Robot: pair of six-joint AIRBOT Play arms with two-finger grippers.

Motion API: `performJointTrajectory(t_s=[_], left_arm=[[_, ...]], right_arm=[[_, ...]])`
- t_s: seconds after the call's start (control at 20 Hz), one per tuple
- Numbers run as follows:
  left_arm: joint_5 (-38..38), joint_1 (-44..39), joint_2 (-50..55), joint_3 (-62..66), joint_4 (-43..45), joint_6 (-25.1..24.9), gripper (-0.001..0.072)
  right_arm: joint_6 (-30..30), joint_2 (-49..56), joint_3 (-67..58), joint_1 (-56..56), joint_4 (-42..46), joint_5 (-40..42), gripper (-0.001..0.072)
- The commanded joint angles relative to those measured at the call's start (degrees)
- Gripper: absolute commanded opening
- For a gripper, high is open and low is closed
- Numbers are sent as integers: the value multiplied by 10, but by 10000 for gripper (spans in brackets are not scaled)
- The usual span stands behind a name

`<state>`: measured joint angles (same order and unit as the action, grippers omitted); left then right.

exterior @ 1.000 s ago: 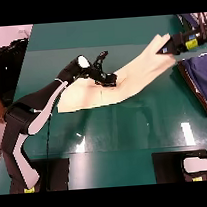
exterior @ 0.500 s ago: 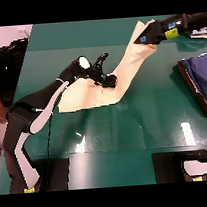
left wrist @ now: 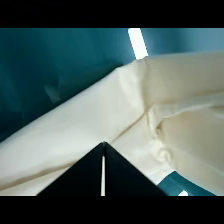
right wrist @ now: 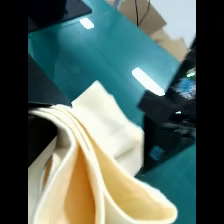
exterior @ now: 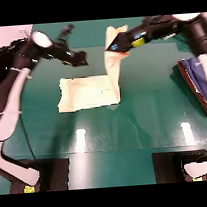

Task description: Fold the shirts.

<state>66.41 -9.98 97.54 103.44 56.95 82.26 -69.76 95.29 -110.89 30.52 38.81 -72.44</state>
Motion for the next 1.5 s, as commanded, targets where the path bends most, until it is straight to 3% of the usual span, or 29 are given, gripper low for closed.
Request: performJointTrajectory(t_s=[0.0, 0.1, 0.15, 0.2, 0.25, 0.4, 0.5, 0.55, 0.85, 1.2, 1.3, 1.45], left_arm=[[44, 89, -85, 1, 48, -4, 28], [55, 129, -122, 1, 48, -8, 28], [60, 147, -140, 1, 48, -8, 28], [67, 161, -155, 1, 48, -8, 28], [76, 172, -167, 1, 48, -8, 28], [110, 192, -191, 0, 49, -19, 29], [126, 192, -195, 0, 50, -26, 28], [133, 192, -195, 0, 49, -28, 28], [135, 190, -193, -2, 43, -27, 28], [124, 190, -193, -2, 41, -27, 28], [126, 190, -193, -2, 41, -27, 28], [126, 190, -193, -2, 41, -27, 28]], right_arm=[[58, 69, -17, 83, -61, 103, 19], [74, 131, -64, 137, -61, 165, 24], [87, 161, -83, 161, -61, 200, 128], [92, 180, -89, 178, -61, 233, 375], [92, 192, -88, 188, -62, 250, 565], [92, 170, -39, 171, -55, 214, 568], [92, 133, 4, 130, -19, 153, 463], [91, 110, 31, 105, 3, 124, 450], [16, -12, 280, -68, 77, 90, 450], [25, -3, 412, -146, -45, 95, 468], [25, 29, 400, -126, -61, 88, 639], [25, 85, 350, -90, -105, 78, 616]])
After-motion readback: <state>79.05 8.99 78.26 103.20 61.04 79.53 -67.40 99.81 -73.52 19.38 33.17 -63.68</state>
